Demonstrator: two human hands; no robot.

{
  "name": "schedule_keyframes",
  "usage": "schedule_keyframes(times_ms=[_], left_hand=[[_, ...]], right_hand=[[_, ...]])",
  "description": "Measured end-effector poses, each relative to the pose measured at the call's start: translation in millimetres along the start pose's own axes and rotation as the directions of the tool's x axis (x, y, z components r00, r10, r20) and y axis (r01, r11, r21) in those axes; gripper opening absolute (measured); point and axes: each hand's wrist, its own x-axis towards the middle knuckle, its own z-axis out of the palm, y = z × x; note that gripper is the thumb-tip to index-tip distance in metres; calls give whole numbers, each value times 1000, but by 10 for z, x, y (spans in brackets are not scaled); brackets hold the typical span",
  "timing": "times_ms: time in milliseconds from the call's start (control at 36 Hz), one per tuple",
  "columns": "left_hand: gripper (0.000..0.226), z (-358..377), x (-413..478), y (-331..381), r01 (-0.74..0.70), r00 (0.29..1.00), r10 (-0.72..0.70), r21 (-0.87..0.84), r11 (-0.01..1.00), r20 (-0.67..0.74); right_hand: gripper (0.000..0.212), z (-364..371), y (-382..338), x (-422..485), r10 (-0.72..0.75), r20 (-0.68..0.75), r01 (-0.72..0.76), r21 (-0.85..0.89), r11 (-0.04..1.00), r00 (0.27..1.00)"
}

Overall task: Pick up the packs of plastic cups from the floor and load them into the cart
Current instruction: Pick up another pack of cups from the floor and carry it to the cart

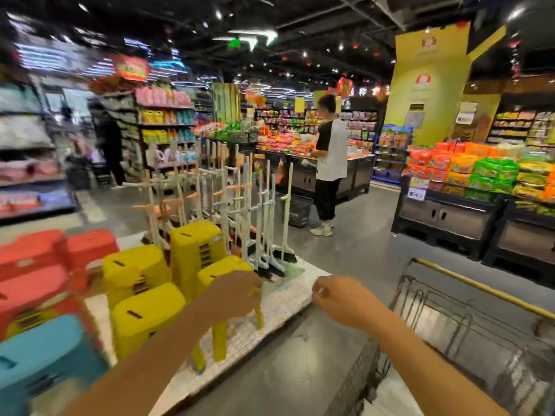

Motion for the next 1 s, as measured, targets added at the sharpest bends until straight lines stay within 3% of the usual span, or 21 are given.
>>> schedule_keyframes(times_ms=[83,306,528,694,861,1000], left_hand=[[36,-190,-337,-580,124,992,-124,34,992,1],[36,-513,-1408,-1818,340,937,-337,13,940,-92],[37,-685,-2584,-2606,658,747,-654,-9,753,-118],[36,-675,-3295,-2709,825,547,-828,-91,558,-124],[29,-628,-3979,-2544,925,324,-931,-152,350,-171],[29,-535,-4531,-2228,981,87,-981,-154,114,-172]], right_hand=[[31,170,-615,218,-88,10,88,4,996,996],[29,723,-1972,675,-333,35,333,2,943,942],[34,1296,-3365,931,-615,171,620,33,784,769],[33,1705,-4177,990,-787,261,801,74,594,560],[32,1987,-4845,858,-885,364,914,167,369,291],[32,2174,-5288,534,-926,374,954,257,154,49]])
